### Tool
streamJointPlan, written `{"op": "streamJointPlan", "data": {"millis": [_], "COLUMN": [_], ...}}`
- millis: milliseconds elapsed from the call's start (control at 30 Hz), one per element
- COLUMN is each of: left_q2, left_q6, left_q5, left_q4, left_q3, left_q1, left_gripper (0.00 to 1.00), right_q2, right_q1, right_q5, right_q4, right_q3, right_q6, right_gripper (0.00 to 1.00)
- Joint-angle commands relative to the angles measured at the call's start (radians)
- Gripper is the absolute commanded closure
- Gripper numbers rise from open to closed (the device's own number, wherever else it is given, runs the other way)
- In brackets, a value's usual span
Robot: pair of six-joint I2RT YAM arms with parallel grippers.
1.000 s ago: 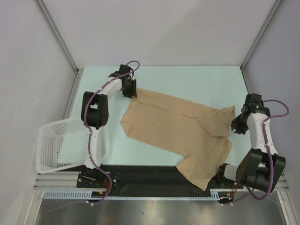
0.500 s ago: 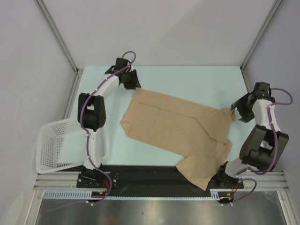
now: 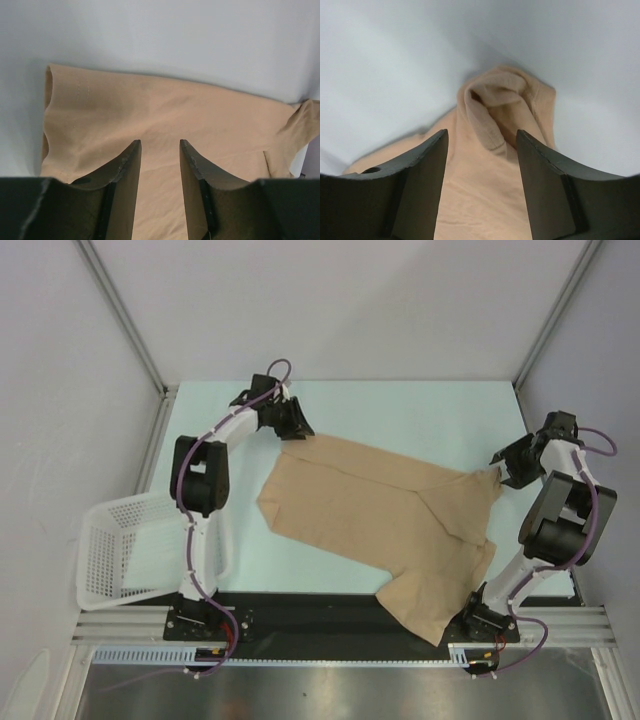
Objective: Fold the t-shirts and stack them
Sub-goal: Fold the tshirt
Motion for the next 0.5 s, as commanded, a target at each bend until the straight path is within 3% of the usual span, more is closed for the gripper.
{"op": "streamJointPlan", "data": {"millis": [0,367,400,433,467], "left_q2": [0.039,0.109,0.118,0.125,0.129], "left_q6": [-0.027,-0.047,-0.045,-0.045,-0.05], "left_q5": [0.034,-0.018,-0.02,-0.026,-0.034], "left_q4": [-0.005,-0.092,-0.103,-0.109,-0.125], "left_q3": [0.053,0.095,0.101,0.111,0.116], "left_q1": [-0.001,0.0,0.0,0.002,0.003], "left_gripper": [0.58,0.57,0.57,0.57,0.57], "right_q2": [0.036,0.166,0.171,0.174,0.176], "right_q1": [-0.028,-0.034,-0.035,-0.039,-0.052], "right_q5": [-0.039,-0.082,-0.087,-0.086,-0.079], "right_q4": [0.027,0.041,0.046,0.047,0.047], "right_q3": [0.046,0.105,0.104,0.102,0.096], "right_q6": [0.02,0.054,0.057,0.066,0.074], "right_gripper": [0.38,0.42,0.45,0.59,0.66]}}
